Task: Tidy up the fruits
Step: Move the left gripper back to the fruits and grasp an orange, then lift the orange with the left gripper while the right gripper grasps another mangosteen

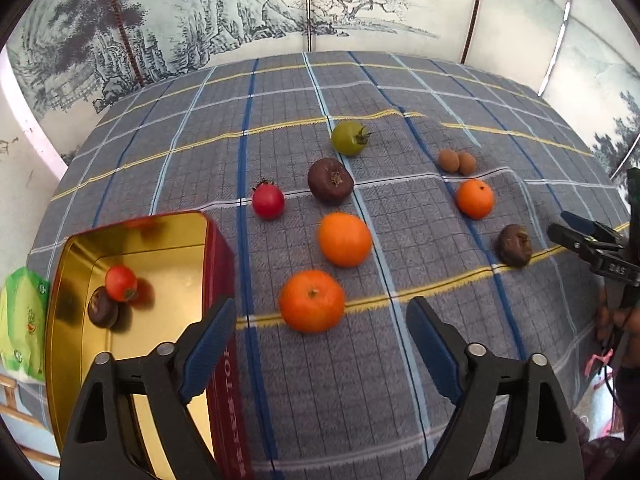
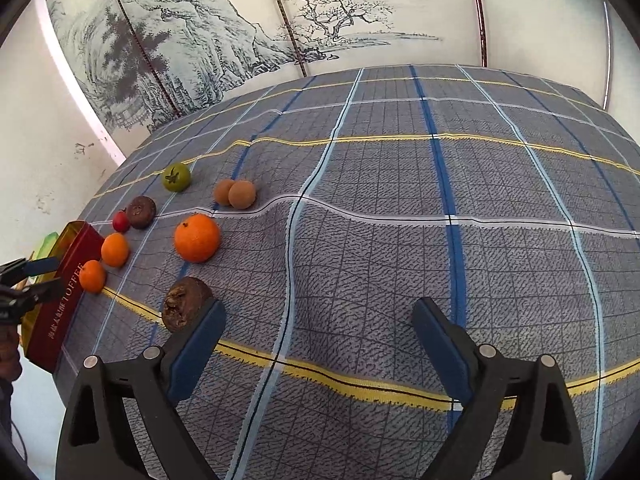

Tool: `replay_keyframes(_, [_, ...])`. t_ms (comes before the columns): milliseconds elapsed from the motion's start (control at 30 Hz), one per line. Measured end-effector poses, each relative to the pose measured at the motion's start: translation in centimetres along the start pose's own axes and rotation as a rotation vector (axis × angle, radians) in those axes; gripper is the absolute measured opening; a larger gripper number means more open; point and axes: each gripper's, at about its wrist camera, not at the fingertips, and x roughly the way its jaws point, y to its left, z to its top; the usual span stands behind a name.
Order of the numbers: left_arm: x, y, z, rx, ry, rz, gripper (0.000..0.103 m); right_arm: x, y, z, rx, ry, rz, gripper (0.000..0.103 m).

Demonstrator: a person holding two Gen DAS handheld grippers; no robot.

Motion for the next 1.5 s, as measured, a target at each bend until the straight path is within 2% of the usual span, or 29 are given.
replay_keyframes(500, [3.1, -1.5, 0.5, 0.110, 0.041, 0.072, 0.078, 0.1, 0.1, 0.1, -0.003, 0.005, 0.019, 0.100])
replay_keyframes(667, [4.2, -1.2, 0.3, 0.095, 0.077, 0.051, 0.062, 0.1, 0.2, 0.0, -0.003, 0.005, 0.018, 0.101])
replay_keyframes(933, [4.5, -1.0, 0.4, 0.082, 0.075, 0.046, 0.058, 0.2, 0.4, 0.0, -0.008, 0.008, 0.018, 0.102])
replay_keyframes(1000, [4.6, -1.2, 0.2, 0.088, 0.079, 0.054, 0.042, 0.2, 0.4, 0.1, -0.008, 0.008, 0.019, 0.102])
replay_keyframes(1133, [3.8, -1.2, -0.3, 0.013, 0.066, -0.007, 0.042, 0.3, 0.3, 0.1, -0.004, 0.006, 0.024, 0.102])
replay_keyframes(1500, [-0.8, -5.2, -2.0, -0.032, -0.025, -0.010, 0.042, 0.3, 0.3, 0.1, -0.001, 0.005, 0.029, 0.102])
